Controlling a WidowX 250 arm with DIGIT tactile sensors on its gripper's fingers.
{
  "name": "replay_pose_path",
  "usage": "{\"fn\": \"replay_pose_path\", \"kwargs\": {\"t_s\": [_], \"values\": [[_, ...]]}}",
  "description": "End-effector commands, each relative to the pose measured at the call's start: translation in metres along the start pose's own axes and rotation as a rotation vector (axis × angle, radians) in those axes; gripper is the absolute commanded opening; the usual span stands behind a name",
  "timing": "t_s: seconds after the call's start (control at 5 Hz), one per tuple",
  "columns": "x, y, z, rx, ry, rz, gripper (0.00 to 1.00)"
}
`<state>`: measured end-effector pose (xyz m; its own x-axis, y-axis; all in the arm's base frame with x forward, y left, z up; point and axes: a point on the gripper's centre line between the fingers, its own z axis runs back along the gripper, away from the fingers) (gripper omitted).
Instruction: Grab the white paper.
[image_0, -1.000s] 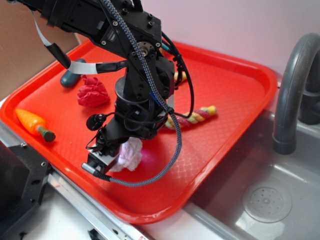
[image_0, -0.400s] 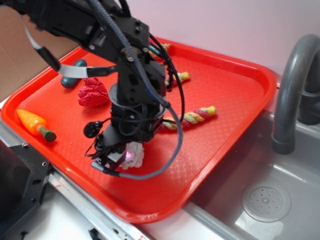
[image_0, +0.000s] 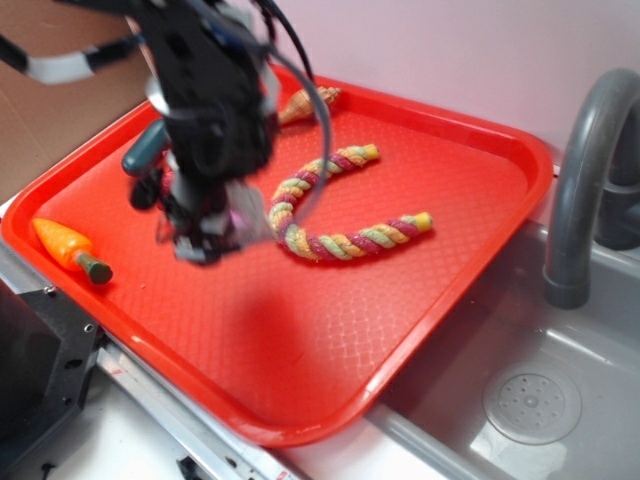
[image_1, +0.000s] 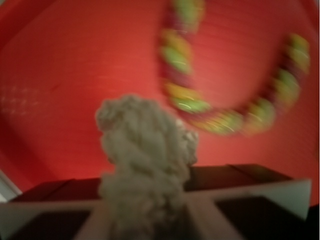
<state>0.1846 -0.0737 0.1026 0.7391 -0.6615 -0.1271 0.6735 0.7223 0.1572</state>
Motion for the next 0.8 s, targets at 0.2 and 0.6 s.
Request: {"fn": "replay_pose_path", "kwargs": {"t_s": [0.2,0.6], "values": [[-0.038,0.042,0.084,-0.057,-0.136,0.662,0.0],[-0.039,0.038,0.095,-0.094,-0.171,0.684,0.0]]}}
